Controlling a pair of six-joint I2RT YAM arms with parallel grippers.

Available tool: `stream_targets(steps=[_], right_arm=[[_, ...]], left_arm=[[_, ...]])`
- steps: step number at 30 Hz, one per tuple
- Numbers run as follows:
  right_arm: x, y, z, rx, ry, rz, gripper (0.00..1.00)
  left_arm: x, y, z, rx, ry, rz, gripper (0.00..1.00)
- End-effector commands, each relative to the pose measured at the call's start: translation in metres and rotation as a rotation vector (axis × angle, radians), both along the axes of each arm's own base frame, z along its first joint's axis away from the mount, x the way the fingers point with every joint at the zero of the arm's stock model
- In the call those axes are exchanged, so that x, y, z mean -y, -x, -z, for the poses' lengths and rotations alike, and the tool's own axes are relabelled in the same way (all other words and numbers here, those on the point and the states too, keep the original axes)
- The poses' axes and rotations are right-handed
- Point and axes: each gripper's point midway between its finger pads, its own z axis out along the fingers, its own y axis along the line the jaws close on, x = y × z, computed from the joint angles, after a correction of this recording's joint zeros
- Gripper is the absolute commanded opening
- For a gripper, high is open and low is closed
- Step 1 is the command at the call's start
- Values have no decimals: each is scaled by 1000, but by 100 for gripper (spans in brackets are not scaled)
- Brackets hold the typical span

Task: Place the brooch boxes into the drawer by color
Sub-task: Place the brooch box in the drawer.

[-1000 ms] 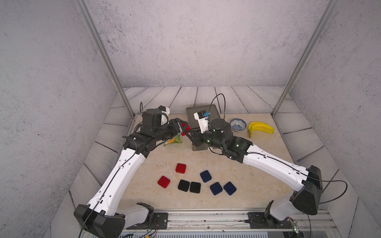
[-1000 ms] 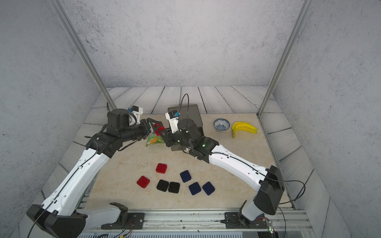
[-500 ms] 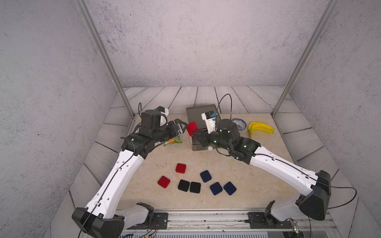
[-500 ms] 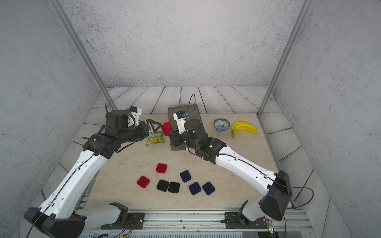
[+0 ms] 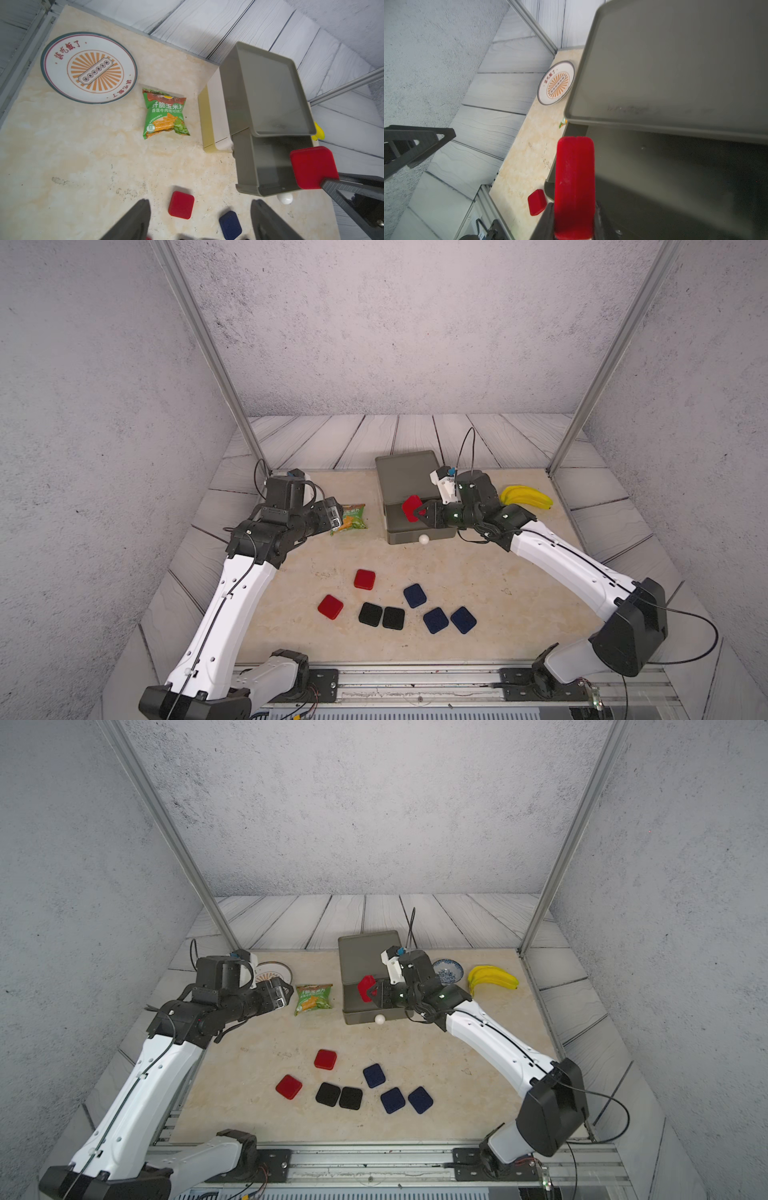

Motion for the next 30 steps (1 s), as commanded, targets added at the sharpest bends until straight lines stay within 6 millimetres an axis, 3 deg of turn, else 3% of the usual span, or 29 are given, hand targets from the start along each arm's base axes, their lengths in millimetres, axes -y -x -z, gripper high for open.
stream_targets(steps=[1,14,28,30], right_arm=[[-16,2,-9,-48,-91,-41,12],[-36,-21,19,-132,-68,-33,15],[-22,-32,55,-182,128,6,24],[-22,-32,59,-188,144,4,30]], left_arm=[[-7,4,15,-33,-39,5,82],[-9,4,29,-59,-38,8,83],[-12,7,40,-85,-53,2,84],[-12,7,41,-90,-57,2,84]])
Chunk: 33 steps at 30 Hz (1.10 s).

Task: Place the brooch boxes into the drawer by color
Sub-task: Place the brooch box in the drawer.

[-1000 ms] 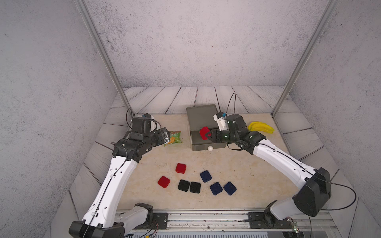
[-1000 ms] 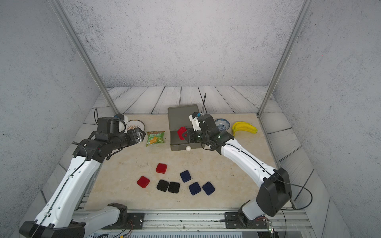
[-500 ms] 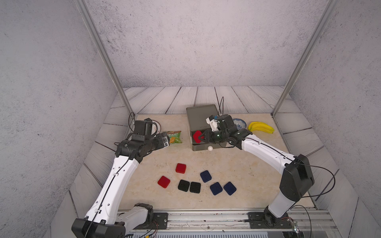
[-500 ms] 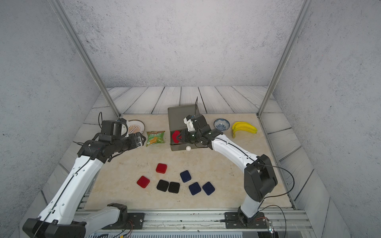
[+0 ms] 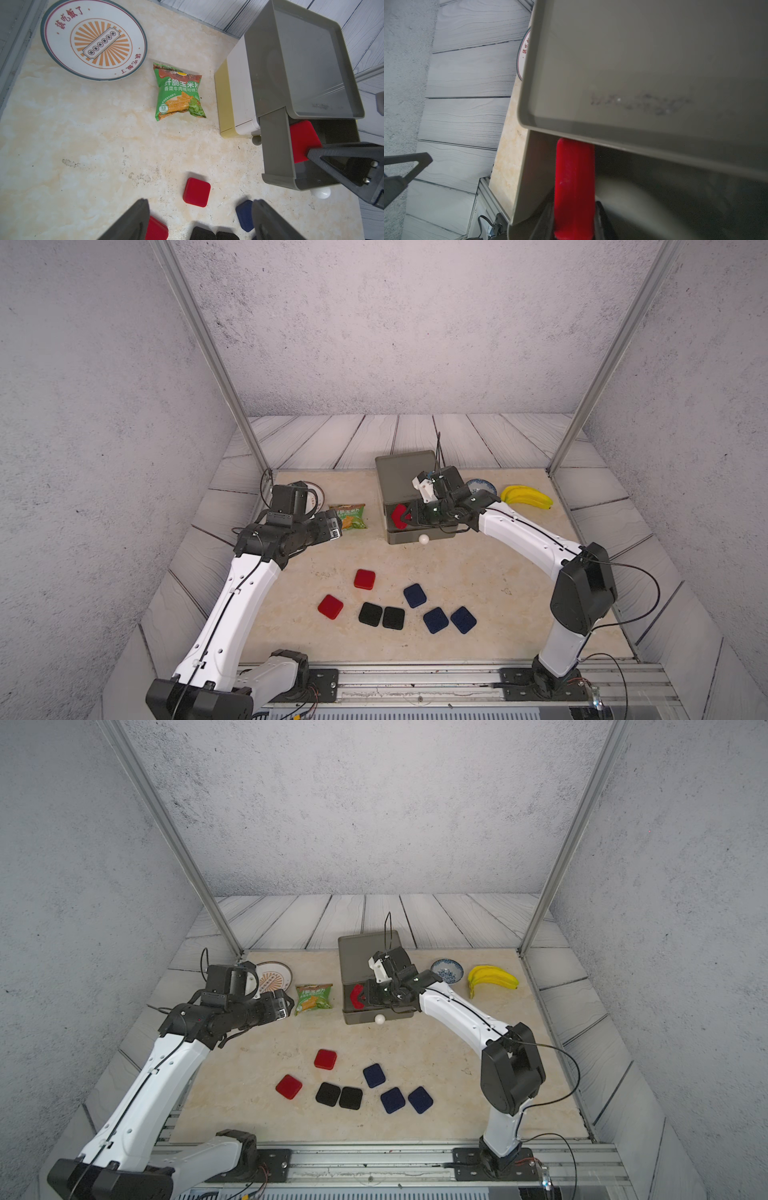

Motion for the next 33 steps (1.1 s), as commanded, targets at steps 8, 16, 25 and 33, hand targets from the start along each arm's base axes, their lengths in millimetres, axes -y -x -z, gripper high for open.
stream_targets(steps=[8,16,25,33], right_arm=[[16,-10,3,56,148,-6,66],[26,-11,-9,114,218,-34,66],[40,-12,-1,112,288,-18,22],[47,-18,14,109,356,-13,5]], left_arm=[[-7,-1,0,-3,-35,-12,84],[-14,1,5,-30,-69,-33,84],[-20,12,26,-103,-108,-39,85],[-21,15,39,-133,-111,-38,84]])
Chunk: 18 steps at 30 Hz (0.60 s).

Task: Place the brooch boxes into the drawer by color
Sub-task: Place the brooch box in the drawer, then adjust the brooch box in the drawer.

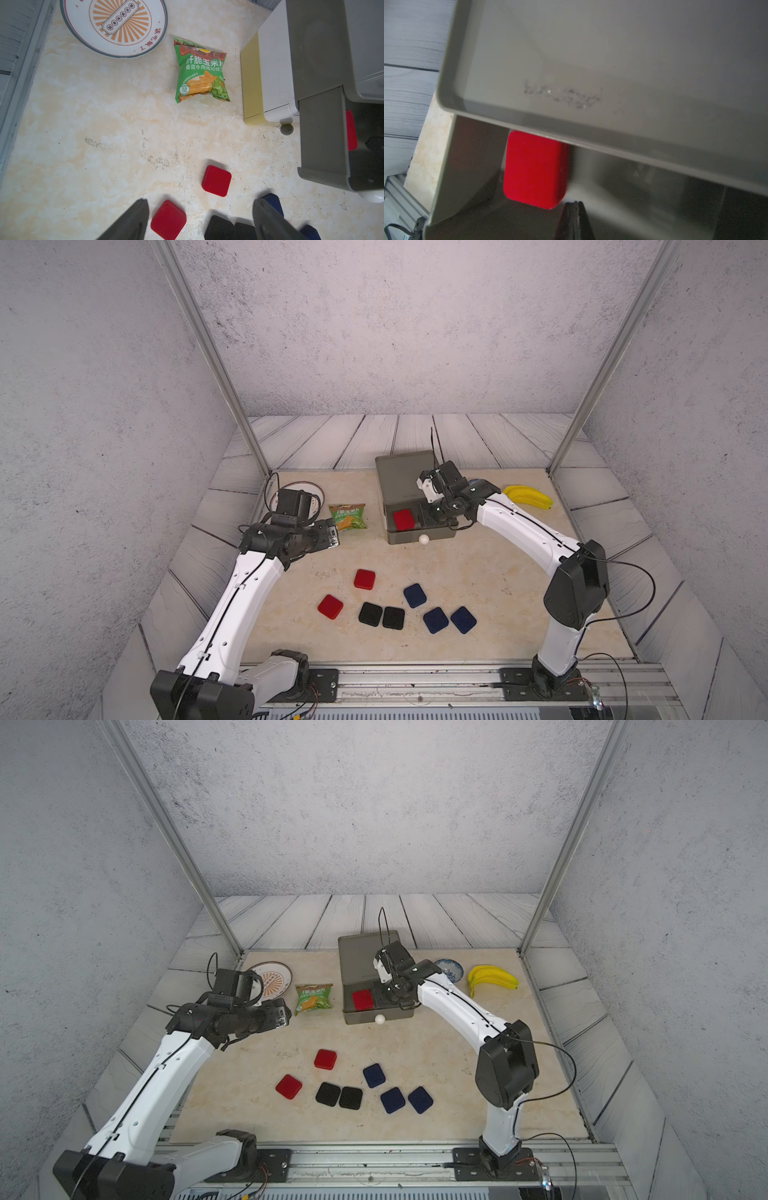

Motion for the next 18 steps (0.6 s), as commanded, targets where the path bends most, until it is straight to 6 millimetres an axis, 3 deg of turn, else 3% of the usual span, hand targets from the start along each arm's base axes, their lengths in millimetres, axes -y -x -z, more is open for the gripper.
stream_targets(steps=[1,18], right_arm=[[5,-6,6,3,46,8,4],[-29,-5,-3,-33,-76,-58,3]], left_arm=[[-5,5,10,-34,-21,-6,85],[0,11,35,-111,-8,16,85]])
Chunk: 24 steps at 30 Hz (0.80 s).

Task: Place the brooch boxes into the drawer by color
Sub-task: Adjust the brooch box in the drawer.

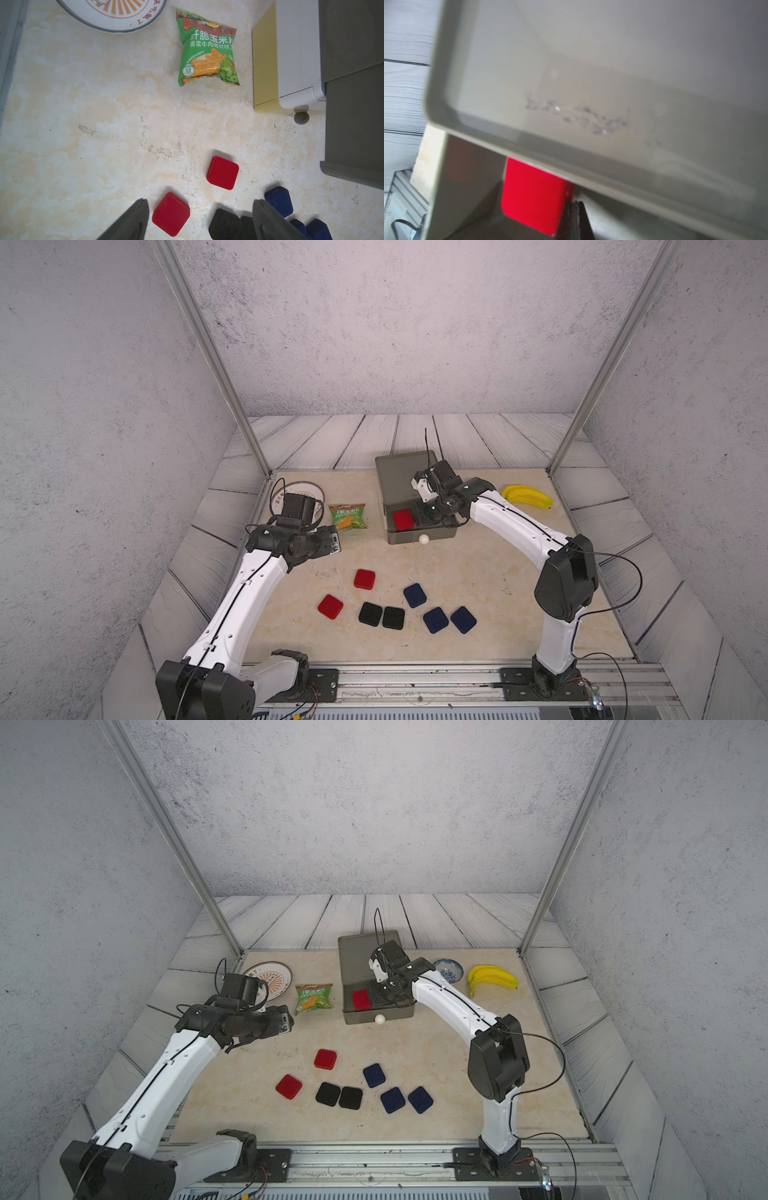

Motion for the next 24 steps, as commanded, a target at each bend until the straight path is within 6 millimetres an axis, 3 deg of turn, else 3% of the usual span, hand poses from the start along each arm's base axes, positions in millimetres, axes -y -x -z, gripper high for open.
stream_targets(steps=[1,11,18,24], right_arm=[[-13,2,-8,-3,-44,-24,3],[-10,1,-7,3,-23,-19,3],[5,0,-18,61,32,2,4],[13,-6,-3,59,93,21,5]], left_arm=[[-2,5,10,-39,-4,8,85],[0,6,20,-69,-3,20,84],[14,7,40,-135,48,50,85],[21,7,56,-214,53,72,85]])
